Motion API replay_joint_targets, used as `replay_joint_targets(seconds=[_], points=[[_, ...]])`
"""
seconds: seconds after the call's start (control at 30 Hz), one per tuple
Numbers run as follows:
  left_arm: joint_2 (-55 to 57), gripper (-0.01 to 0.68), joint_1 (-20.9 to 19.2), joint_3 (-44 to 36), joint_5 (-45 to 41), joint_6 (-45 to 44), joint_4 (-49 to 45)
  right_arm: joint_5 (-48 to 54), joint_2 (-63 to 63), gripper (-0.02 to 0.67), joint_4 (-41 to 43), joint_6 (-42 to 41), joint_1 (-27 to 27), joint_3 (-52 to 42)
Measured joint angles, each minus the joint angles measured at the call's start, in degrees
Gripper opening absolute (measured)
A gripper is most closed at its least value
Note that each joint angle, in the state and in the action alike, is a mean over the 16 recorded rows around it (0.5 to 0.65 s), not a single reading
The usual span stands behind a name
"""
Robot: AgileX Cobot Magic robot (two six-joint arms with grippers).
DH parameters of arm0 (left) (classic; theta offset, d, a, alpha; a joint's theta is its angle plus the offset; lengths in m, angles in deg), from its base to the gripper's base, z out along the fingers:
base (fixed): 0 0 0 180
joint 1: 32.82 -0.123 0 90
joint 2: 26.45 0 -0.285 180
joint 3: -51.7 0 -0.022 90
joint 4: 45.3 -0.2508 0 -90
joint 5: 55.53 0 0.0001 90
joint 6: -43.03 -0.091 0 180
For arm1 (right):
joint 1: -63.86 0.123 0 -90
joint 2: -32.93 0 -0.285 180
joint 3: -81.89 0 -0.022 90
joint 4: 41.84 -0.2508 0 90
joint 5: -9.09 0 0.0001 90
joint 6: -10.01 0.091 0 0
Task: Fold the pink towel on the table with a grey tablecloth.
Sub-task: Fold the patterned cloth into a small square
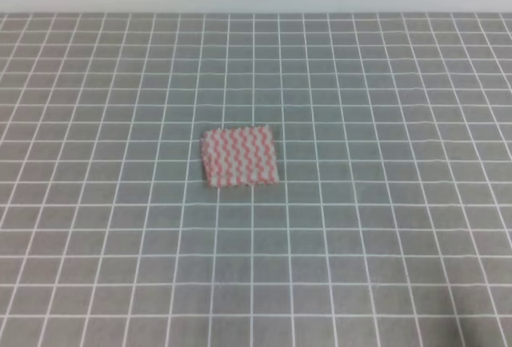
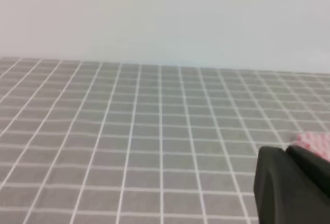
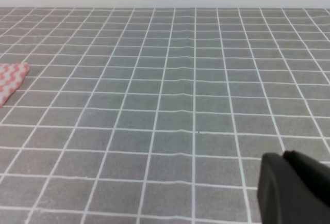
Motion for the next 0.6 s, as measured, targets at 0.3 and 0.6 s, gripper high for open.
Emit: replay_joint_targets(seconds=[0.3,0.6], points=[[-1.33,-0.002,-1.54,-4.68,-3.60,-0.04,0.97,-0.12,0.12,-0.017,-0.04,-0.02,0.02,-0.18],[-1.26,-0.002,0.70,-5.84,-7.35,-0.25,1.02,-0.12,0.07,-0.017,-0.11,-0.02,0.01,-0.09]])
